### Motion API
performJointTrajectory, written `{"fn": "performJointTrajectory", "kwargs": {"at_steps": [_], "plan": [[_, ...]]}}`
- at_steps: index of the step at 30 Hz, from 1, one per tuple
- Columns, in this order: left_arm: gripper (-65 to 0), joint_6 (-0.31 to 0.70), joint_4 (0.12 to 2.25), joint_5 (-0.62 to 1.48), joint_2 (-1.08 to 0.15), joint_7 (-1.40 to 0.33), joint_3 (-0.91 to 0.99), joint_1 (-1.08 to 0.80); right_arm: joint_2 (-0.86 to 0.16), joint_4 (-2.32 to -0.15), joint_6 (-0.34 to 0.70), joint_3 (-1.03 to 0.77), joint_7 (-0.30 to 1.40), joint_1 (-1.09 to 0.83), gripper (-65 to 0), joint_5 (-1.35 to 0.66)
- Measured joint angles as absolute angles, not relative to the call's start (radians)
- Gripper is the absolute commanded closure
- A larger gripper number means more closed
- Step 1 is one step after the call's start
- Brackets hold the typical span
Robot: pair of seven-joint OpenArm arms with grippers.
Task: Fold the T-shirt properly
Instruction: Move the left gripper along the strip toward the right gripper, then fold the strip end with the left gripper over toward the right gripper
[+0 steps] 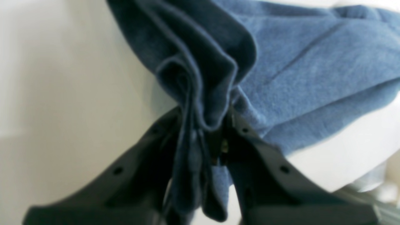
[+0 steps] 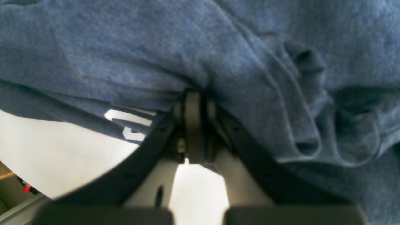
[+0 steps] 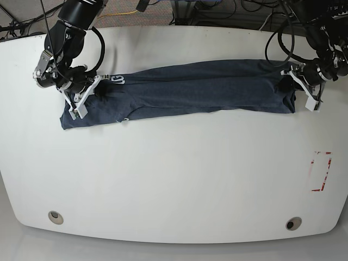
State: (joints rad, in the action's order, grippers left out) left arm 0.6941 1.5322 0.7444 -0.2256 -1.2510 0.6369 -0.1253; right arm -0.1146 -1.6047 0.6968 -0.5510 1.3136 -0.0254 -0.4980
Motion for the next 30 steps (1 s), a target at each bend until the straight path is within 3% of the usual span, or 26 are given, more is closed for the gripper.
{"fn": "performJointTrajectory", "kwargs": {"at_steps": [5, 9, 14, 23, 30], "plan": [[-4.2, 0.695, 1.792, 0.742, -0.187, -1.354, 0.617, -0.128, -0.114, -1.604, 0.697, -0.551, 1.313, -0.028, 0.0, -0.497], [-4.2, 0.697, 1.933, 0.750, -0.122, -1.404, 0.498, -0.107, -0.114, -1.605, 0.697, -0.551, 1.310, -0.037, 0.0, -0.499], [-4.2, 0.697, 1.936, 0.730, -0.048, -1.410, 0.359, -0.079, -0.114, -1.607, 0.697, -0.551, 1.310, -0.039, 0.0, -0.498], [-4.3, 0.697, 1.913, 0.496, 0.154, -1.399, 0.172, -0.035, -0.115, -1.608, 0.696, -0.551, 1.310, -0.043, 0.0, -0.499], [-4.3, 0.697, 1.779, 0.433, 0.146, -1.367, 0.133, -0.031, -0.113, -1.608, 0.697, -0.551, 1.310, -0.042, 0.0, -0.498]]}}
